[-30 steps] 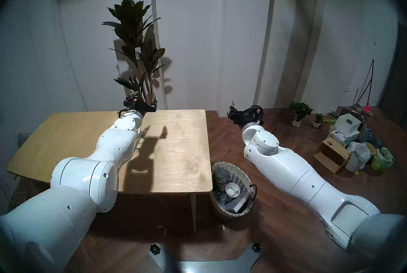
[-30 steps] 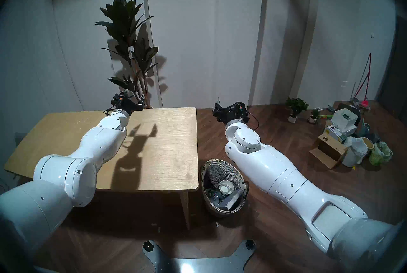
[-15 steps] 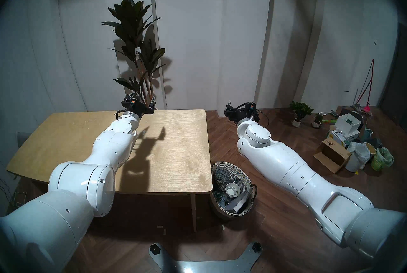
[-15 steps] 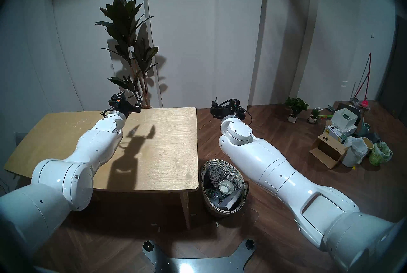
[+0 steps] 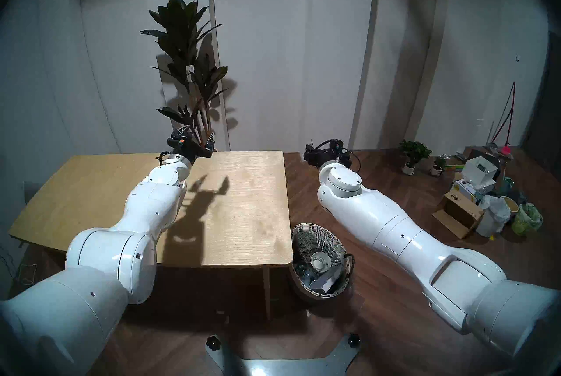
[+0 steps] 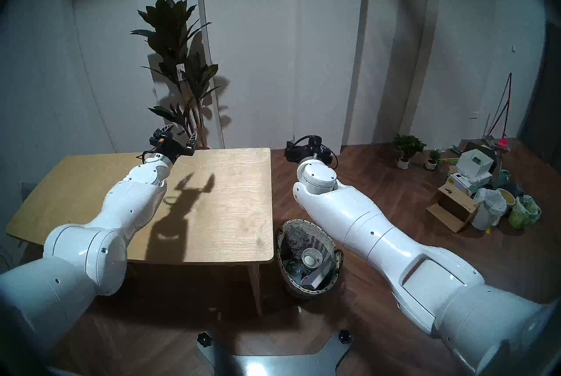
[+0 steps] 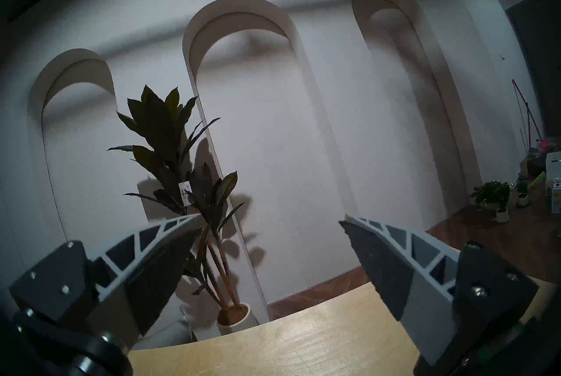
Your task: Load the items into the basket from the rear
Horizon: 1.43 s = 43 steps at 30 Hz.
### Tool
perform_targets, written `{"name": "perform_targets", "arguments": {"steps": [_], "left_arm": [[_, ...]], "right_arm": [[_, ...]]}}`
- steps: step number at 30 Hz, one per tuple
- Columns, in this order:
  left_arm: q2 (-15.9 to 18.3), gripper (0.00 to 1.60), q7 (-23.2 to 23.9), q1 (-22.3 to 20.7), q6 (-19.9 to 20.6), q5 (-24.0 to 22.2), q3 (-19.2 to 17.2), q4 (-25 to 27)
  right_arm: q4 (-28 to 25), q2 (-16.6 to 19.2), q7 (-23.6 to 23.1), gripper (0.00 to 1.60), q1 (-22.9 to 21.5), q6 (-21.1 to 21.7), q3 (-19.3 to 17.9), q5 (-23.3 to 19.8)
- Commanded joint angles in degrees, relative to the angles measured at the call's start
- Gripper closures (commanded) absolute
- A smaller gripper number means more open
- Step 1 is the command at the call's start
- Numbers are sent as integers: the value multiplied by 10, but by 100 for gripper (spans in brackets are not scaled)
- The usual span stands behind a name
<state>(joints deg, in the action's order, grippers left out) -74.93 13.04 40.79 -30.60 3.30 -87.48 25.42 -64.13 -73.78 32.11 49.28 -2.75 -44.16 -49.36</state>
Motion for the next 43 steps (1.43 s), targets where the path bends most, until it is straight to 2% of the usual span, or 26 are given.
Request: {"name": "perform_targets", "arguments": {"steps": [1, 20, 43], "left_arm": [[4, 0, 12, 1, -12, -6, -3, 31], [7, 0, 63, 40, -11, -35, -18, 81], [16, 0, 122, 96, -6, -71, -36, 173]], "right_arm": [[13, -28, -1, 0, -36, -2, 3, 8], [87, -62, -9, 0, -68, -8, 23, 27], [164, -95, -27, 0, -102, -22, 39, 47]]}}
